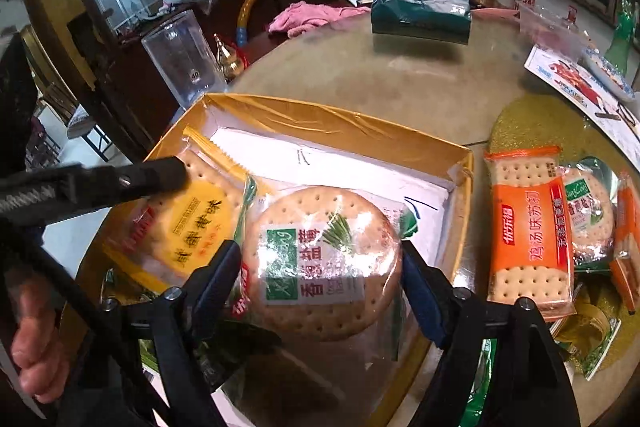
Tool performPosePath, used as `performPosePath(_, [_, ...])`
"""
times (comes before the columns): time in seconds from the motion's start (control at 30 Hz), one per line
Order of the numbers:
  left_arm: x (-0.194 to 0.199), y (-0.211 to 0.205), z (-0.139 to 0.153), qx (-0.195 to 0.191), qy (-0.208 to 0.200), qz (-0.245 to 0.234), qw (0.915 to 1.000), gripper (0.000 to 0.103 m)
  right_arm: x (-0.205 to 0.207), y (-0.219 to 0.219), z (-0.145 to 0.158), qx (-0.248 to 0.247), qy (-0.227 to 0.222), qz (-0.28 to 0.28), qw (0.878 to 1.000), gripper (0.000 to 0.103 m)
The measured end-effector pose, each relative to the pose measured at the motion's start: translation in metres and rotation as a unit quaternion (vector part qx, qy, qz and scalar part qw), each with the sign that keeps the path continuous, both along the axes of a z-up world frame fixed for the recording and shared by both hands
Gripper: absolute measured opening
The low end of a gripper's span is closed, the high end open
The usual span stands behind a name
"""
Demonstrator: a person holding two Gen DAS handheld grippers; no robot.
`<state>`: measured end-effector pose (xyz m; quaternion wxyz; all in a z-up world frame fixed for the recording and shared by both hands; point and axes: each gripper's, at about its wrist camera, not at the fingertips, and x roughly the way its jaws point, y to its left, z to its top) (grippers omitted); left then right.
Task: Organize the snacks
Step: 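Carry the biscuit stick and round cracker pack over the tray and open both tools, then move both open tools back toward the snacks on the lazy susan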
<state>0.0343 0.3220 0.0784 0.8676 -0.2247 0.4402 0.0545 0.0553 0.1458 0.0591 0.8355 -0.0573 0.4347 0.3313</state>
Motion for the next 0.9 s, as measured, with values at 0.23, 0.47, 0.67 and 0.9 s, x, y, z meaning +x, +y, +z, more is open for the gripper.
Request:
performPosePath(0.23, [-0.021, -0.008, 0.005, 0.076, -0.006, 0.008, 0.9971, 0.074, -0.003, -0.020, 0.010, 0.037, 0.010, -0.033, 0.999, 0.082])
performPosePath(0.47, [-0.052, -0.032, 0.020, 0.126, -0.030, 0.015, 0.9914, 0.076, -0.031, -0.050, 0.035, 0.071, -0.006, -0.035, 0.997, 0.082])
performPosePath(0.67, [-0.067, -0.061, 0.033, 0.157, -0.055, -0.003, 0.9861, 0.077, -0.044, -0.075, 0.040, 0.073, -0.022, -0.058, 0.995, 0.082])
performPosePath(0.9, [-0.073, -0.089, 0.041, 0.173, -0.065, -0.039, 0.9820, 0.078, -0.034, -0.107, 0.029, 0.048, -0.015, -0.112, 0.992, 0.082])
